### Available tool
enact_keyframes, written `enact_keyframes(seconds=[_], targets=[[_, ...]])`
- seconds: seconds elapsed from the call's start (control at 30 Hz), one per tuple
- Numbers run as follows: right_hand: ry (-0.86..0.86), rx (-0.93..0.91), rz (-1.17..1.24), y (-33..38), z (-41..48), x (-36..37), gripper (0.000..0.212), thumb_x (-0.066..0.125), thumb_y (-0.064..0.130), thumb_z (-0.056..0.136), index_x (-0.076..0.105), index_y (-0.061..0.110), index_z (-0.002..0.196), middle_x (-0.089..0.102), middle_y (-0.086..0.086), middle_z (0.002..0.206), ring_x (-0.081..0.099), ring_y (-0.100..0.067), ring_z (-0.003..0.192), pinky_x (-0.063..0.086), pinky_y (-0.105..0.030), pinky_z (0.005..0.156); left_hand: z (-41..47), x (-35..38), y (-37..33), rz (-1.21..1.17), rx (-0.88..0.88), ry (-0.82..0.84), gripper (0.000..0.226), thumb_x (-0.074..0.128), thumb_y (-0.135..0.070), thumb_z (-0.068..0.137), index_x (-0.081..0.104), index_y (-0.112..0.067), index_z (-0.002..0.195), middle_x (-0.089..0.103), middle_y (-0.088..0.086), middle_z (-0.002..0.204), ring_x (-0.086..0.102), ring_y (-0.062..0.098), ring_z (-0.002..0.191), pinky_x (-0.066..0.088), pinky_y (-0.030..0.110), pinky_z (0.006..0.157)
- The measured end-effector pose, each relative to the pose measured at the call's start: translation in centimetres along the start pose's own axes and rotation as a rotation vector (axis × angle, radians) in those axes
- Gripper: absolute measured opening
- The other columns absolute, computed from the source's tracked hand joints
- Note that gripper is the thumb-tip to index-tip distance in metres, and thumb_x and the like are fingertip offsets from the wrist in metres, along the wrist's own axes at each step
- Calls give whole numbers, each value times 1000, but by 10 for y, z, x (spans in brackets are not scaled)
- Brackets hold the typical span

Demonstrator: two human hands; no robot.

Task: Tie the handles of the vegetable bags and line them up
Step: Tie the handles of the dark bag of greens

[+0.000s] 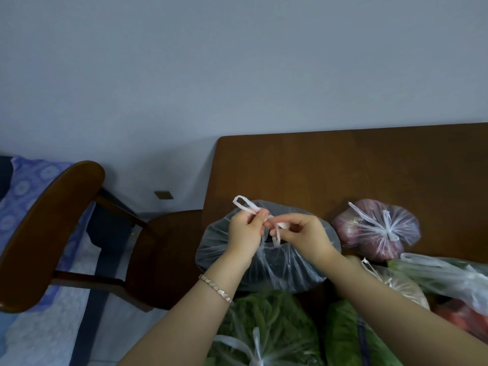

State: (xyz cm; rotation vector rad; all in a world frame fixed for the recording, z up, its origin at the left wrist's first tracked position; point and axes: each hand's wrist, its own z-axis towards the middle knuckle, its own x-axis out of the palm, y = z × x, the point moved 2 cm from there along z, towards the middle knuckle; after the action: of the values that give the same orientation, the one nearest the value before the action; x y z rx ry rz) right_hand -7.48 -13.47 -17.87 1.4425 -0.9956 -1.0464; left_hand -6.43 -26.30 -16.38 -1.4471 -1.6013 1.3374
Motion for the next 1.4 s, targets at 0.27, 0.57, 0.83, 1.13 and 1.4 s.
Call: enact_keyframes(seconds=[0.27, 0.57, 0.83, 1.13, 1.4], targets=[[-213, 89, 225, 19, -2, 4, 32, 42, -5, 89, 50, 9, 61, 51, 5, 62, 48, 1, 61, 39, -14, 72, 9, -2, 4, -549, -382, -125, 33, 36, -19, 99, 51, -7, 73, 61, 7, 74, 58, 17, 70, 48, 27, 70], [-401, 747, 561, -27, 12, -26, 34, 41, 16, 92, 35, 20, 58, 29, 7, 31, 32, -6, 26, 17, -13, 28, 67, -37, 24, -659, -602, -140, 32, 40, -25, 98, 46, -9, 71, 39, 1, 50, 28, 8, 36, 34, 19, 48], [-517, 862, 304, -67, -3, -41, 28, 51, 12, 87, 43, 14, 59, 37, -3, 46, 36, -12, 28, 19, -12, 28, 64, -33, 45, -35, -310, -104, 33, 37, -20, 98, 46, -10, 67, 44, 2, 59, 38, 14, 52, 33, 24, 52], [-67, -16, -629, -54, 7, -21, 54, 23, 43, 87, 49, 25, 130, 22, 11, 147, 13, -11, 140, 8, -31, 113, 32, -14, 92, 1057, 742, 142, 18, 47, -11, 83, 61, -19, 89, 52, 8, 135, 55, 29, 96, 51, 35, 80], [188, -118, -1323, -110, 5, 0, 56, 0, 41, 98, 43, 29, 132, 36, 9, 141, -11, -15, 144, 4, -38, 111, 37, -7, 106, 1088, 702, 171, 24, 52, -27, 81, 63, -18, 101, 63, -7, 124, 58, 20, 85, 58, 34, 68]])
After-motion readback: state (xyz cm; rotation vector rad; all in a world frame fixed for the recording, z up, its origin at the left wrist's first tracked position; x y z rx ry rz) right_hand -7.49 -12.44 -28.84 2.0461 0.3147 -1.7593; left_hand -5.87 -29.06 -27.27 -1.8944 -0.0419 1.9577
